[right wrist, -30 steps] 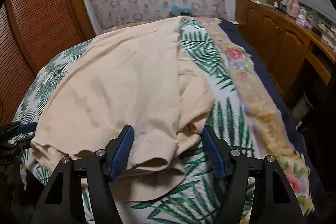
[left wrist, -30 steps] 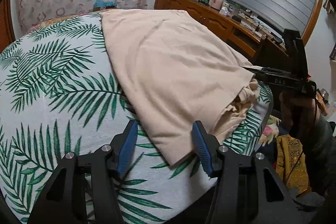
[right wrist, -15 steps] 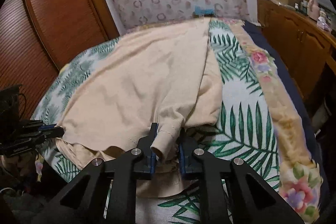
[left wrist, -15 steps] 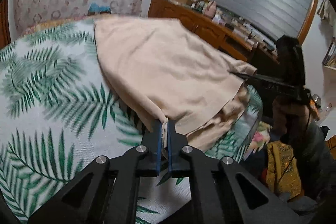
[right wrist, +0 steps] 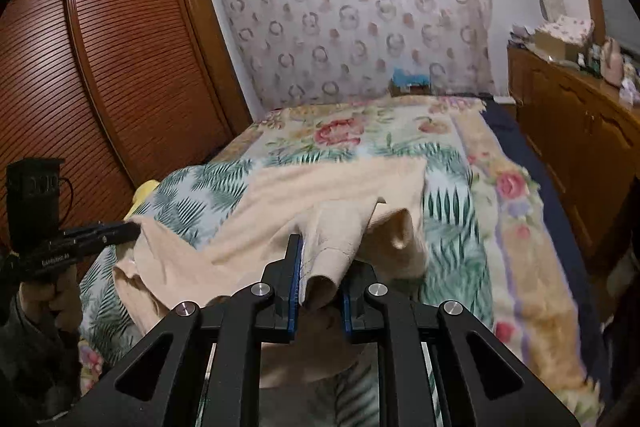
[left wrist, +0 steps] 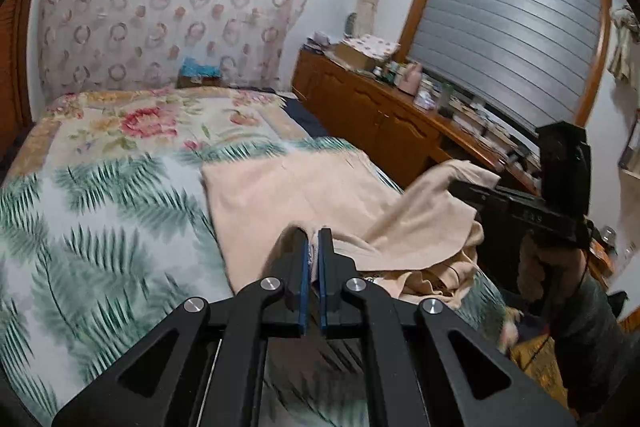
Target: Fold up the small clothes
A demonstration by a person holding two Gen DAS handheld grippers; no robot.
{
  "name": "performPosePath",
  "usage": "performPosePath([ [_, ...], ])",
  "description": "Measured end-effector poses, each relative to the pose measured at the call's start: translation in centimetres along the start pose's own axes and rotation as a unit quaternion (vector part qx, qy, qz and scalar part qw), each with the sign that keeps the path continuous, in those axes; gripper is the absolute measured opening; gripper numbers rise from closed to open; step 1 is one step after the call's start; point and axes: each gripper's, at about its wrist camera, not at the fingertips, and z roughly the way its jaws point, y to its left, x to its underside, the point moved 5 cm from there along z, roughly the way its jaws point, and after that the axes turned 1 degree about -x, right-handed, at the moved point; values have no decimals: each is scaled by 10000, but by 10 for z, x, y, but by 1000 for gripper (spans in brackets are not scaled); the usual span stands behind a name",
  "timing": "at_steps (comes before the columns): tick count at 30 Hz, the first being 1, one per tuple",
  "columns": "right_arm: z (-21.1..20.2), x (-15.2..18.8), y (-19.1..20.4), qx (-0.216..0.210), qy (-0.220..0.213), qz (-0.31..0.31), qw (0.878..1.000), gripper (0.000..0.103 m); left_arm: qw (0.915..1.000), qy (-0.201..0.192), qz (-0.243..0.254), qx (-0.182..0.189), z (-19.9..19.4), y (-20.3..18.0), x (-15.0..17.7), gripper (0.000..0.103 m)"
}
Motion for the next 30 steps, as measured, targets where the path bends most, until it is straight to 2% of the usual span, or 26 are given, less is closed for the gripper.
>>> performPosePath([
  [6, 68, -31, -27, 183, 285, 161, 9993, 16, 9992, 62, -116, -382, 52, 46, -41, 5],
  [9, 99, -43, -36, 203, 462, 283, 9983, 16, 9979, 235, -148, -587, 83, 65, -50, 5],
  [13, 130, -56, -38, 320, 597, 129, 9976, 17, 9963, 434, -119, -729, 113, 81, -50, 5],
  [16, 136, -62, -37, 576, 625, -54, 9964, 28, 9956, 501, -131, -778, 126, 87, -51, 5],
  [18, 134, -67, -40, 714, 560, -82, 9958, 49, 9951, 528, -156, -820, 131, 91, -51, 5],
  [20, 122, -72, -40, 822, 390, -63, 9958, 59, 9945, 584, -173, -857, 136, 94, -52, 5],
  [22, 109, -75, -40, 900, 224, -62, 9957, 59, 9945, 623, -134, -831, 137, 94, -52, 5],
  [24, 100, -72, -36, 784, 197, -111, 9967, 60, 9944, 625, 27, -852, 136, 90, -50, 6],
  [25, 98, -67, -32, 681, 239, -161, 9973, 60, 9942, 608, 111, -882, 134, 89, -51, 14],
  [29, 94, -44, -13, 498, 516, -427, 9965, 60, 9944, 352, 383, -924, 117, 82, -56, 35],
  [30, 93, -40, -7, 416, 558, -475, 9964, 60, 9947, 306, 384, -904, 115, 82, -57, 46],
])
